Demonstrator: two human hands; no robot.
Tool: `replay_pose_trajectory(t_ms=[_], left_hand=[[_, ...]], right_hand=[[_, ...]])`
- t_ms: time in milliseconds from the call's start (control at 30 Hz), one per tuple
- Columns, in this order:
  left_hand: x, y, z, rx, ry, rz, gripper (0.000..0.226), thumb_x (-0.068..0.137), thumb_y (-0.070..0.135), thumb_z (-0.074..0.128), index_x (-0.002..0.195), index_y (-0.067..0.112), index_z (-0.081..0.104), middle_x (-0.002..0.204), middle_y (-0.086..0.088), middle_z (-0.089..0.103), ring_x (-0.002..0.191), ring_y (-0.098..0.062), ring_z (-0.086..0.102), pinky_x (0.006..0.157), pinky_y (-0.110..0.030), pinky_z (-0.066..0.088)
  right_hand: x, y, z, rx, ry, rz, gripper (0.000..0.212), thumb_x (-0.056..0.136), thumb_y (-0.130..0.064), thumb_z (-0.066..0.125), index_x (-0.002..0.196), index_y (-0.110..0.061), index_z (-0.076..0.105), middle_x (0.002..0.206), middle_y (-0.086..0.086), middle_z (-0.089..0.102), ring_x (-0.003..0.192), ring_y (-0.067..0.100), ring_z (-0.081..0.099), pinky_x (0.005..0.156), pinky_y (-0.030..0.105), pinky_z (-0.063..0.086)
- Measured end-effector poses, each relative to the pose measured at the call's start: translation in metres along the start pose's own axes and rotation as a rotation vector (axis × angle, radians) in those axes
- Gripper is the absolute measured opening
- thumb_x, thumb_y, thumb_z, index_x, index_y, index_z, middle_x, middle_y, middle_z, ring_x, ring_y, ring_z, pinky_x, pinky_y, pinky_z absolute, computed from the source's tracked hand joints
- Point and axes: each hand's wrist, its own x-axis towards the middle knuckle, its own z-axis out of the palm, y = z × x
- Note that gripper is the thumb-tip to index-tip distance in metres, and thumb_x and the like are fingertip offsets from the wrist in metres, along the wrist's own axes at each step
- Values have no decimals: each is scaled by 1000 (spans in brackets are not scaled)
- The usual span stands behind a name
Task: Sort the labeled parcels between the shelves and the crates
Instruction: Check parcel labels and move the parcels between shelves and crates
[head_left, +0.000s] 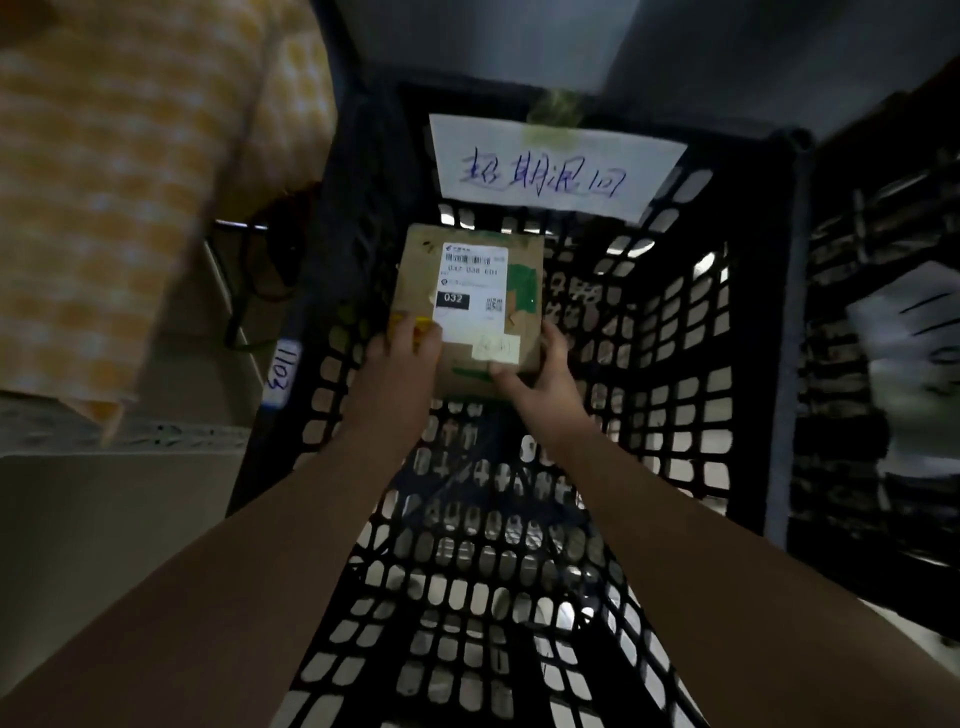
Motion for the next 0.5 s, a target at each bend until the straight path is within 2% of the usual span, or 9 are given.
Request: replay_pose_trajectory(t_ms=[100,167,267,367,433,500], left_hand=[[13,2,12,93,15,31,59,89,5,50,143,12,27,146,-15,26,127,-37,35,91,-45,43],[18,6,22,177,7,77,55,91,8,46,143,6,26,146,-18,29,134,-34,30,101,-42,36],[18,7,30,171,-24,63,64,90,7,49,146,4,18,150,-21,22,140,-33,22,104,-41,35],[13,3,24,160,-85,85,71,91,13,50,149,6,9,154,-19,11,143,-32,13,107,-41,31],[11,2,13,159,-96,96,65,92,14,48,148,7,14,154,-19,13,143,-31,12,105,-41,33],[10,5,-4,157,-89,109,60,91,12,48,145,9,22,152,-19,19,143,-32,13,101,-41,38]], right_hand=[[14,10,5,-74,32,-22,78,90,-13,64,149,-19,14,130,-10,42,117,0,38,85,2,35],[19,17,8,-123,72,-29,78,89,-11,65,149,-18,17,136,-3,45,115,-1,38,83,0,31],[20,23,9,-150,107,-35,79,87,-18,68,149,-21,20,142,-1,45,117,1,41,92,12,33],[19,16,5,-274,75,-1,84,87,-25,68,151,-24,14,145,0,43,127,15,44,98,25,37],[18,4,-1,-429,36,27,85,88,-29,66,151,-27,9,147,4,39,128,23,44,102,35,41],[13,-14,-9,-594,8,25,79,90,-30,61,151,-26,10,145,9,38,127,28,44,99,44,44]])
